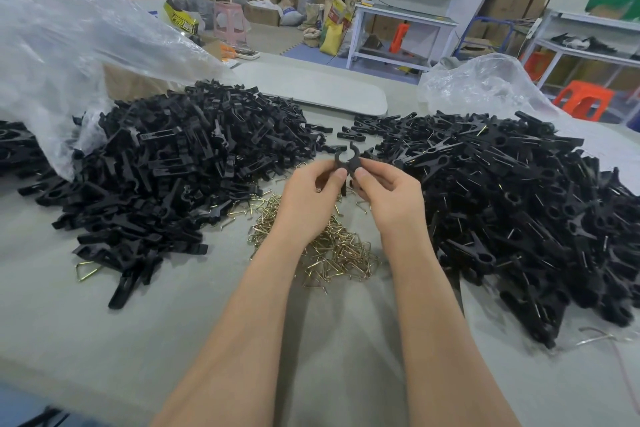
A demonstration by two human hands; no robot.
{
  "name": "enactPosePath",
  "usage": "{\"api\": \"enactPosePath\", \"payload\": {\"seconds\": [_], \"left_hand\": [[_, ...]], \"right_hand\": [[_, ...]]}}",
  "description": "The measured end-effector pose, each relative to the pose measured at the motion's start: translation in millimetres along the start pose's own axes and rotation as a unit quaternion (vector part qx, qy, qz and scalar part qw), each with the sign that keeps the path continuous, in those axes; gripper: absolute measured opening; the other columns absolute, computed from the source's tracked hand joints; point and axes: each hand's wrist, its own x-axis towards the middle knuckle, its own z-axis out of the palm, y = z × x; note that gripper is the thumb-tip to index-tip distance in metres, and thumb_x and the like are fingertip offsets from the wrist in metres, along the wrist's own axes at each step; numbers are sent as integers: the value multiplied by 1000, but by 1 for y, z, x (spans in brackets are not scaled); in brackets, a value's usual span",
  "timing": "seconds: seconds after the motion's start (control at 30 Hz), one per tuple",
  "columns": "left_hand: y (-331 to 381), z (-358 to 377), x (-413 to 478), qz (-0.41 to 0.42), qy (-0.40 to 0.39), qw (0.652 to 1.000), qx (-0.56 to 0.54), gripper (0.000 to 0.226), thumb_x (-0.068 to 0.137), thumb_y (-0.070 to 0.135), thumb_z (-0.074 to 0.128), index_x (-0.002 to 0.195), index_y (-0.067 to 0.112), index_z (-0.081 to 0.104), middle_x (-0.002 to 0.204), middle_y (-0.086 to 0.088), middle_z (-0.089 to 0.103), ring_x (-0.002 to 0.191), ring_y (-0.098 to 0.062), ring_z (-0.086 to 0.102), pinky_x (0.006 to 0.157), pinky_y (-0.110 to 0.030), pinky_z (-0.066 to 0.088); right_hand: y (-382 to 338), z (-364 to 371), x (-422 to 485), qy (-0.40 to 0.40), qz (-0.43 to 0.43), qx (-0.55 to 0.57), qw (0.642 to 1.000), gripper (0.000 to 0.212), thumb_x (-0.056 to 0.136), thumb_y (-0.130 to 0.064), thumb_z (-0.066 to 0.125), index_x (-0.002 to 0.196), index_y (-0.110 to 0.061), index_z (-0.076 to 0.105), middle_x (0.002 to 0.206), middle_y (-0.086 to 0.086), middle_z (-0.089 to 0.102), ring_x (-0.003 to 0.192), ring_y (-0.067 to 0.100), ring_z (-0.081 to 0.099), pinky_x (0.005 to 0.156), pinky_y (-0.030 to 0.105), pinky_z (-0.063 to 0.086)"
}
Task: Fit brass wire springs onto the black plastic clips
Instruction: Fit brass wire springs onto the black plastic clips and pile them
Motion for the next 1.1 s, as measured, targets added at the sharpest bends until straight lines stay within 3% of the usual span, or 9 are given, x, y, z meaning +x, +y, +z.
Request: {"api": "enactPosePath", "payload": {"seconds": [0.07, 0.3, 0.43, 0.57, 0.7, 0.83, 0.93, 1.1], "left_hand": [[0, 0, 0, 1, -2, 1000, 2, 17, 96, 18, 53, 105, 22, 67, 87, 14, 65, 90, -10, 62, 81, -20, 47], [1, -1, -1, -5, -7, 1000, -11, 19, 96, 19, 53, 88, 35, 60, 81, 18, 64, 82, -7, 59, 74, -15, 46], [0, -2, 0, -13, -11, 1000, -13, 16, 97, 19, 52, 98, 20, 69, 89, -1, 70, 85, -15, 61, 78, -25, 48], [0, -4, -1, -27, -26, 998, -52, 15, 94, 20, 56, 97, 16, 70, 90, -14, 70, 79, -18, 58, 81, -37, 50], [0, -6, -2, -66, -27, 986, -149, 12, 90, 17, 63, 95, 28, 68, 74, -1, 63, 71, -8, 55, 80, -28, 52], [0, -6, -3, -38, -47, 989, -136, 18, 91, 15, 62, 90, 32, 67, 73, -5, 51, 71, -10, 47, 69, -19, 43], [0, -6, -1, -34, -51, 991, -122, 21, 92, 16, 61, 93, 36, 67, 63, 6, 46, 64, -6, 42, 61, -14, 37], [-1, -8, -1, -32, -51, 991, -118, 20, 92, 18, 60, 100, 35, 68, 63, 6, 41, 62, -5, 39, 60, -13, 36]], "right_hand": [[0, 0, -1, -7, -2, 2, 1000, 27, 89, -2, 61, 86, -29, 66, 85, -9, 70, 84, 5, 68, 83, 21, 54], [0, -3, 0, 7, 10, -1, 1000, 24, 90, -5, 60, 87, -27, 67, 85, -6, 70, 87, 11, 68, 83, 25, 54], [-2, -2, -2, -27, 10, -10, 1000, 24, 89, -5, 62, 85, -28, 67, 79, -10, 71, 77, 0, 67, 73, 15, 52], [-4, -3, -2, -12, 28, -15, 999, 16, 90, -7, 61, 93, -21, 69, 85, -5, 70, 79, 4, 65, 76, 18, 53], [-8, -4, -3, -27, 76, 61, 995, 19, 90, -3, 59, 89, -20, 68, 80, -3, 70, 73, 5, 64, 69, 16, 51], [-10, -5, -4, -13, 72, 52, 996, 22, 90, 0, 58, 88, -20, 67, 79, -4, 70, 74, 6, 64, 74, 19, 54], [-12, -5, -5, -6, 67, 43, 997, 21, 89, 0, 58, 88, -19, 68, 79, -5, 69, 76, 6, 63, 76, 19, 54], [-14, -5, -5, -13, 68, 29, 997, 19, 89, 0, 59, 89, -17, 68, 79, -1, 68, 75, 7, 62, 74, 18, 53]]}}
